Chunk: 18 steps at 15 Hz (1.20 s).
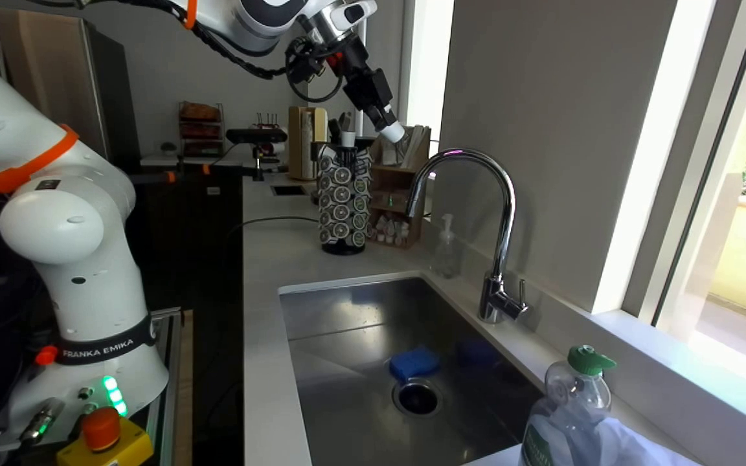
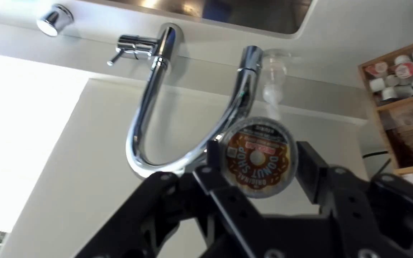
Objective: Pick up the object from the stand and put it on the counter
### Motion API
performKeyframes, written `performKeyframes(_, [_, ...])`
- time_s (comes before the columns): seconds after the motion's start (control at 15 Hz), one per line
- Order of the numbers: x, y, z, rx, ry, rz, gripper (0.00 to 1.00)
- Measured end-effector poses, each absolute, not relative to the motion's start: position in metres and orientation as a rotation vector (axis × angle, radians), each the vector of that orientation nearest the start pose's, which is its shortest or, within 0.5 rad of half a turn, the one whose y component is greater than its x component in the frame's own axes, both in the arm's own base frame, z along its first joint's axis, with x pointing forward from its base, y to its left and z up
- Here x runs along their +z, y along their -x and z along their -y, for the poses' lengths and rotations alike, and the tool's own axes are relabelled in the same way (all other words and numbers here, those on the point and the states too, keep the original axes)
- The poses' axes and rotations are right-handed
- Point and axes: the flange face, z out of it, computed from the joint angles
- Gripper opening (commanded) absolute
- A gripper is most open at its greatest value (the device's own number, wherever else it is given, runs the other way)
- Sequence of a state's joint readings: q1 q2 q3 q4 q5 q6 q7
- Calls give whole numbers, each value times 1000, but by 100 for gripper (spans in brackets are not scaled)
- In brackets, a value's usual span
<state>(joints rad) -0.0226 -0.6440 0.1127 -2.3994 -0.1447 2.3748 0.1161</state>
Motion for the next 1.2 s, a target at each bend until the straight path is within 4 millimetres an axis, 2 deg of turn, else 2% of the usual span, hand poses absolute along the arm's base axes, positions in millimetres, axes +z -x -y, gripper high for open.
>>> performKeyframes(0.13, [604,-395,-17,-1031,3129,-36,54])
performKeyframes(0.2, [603,-393,-12,-1035,3131,-59,54])
performKeyframes(0.47, [603,-391,-13,-1038,3130,-74,54])
performKeyframes(0.53, [603,-391,-13,-1039,3129,-75,29])
performKeyframes(0.67, [603,-392,-12,-1039,3129,-77,29])
performKeyframes(0.8, [604,-393,-2,-1040,3136,-145,29])
performKeyframes(0.93, [603,-393,22,-1034,3151,-277,29])
performKeyframes(1.2, [598,-382,85,-947,3174,-616,29])
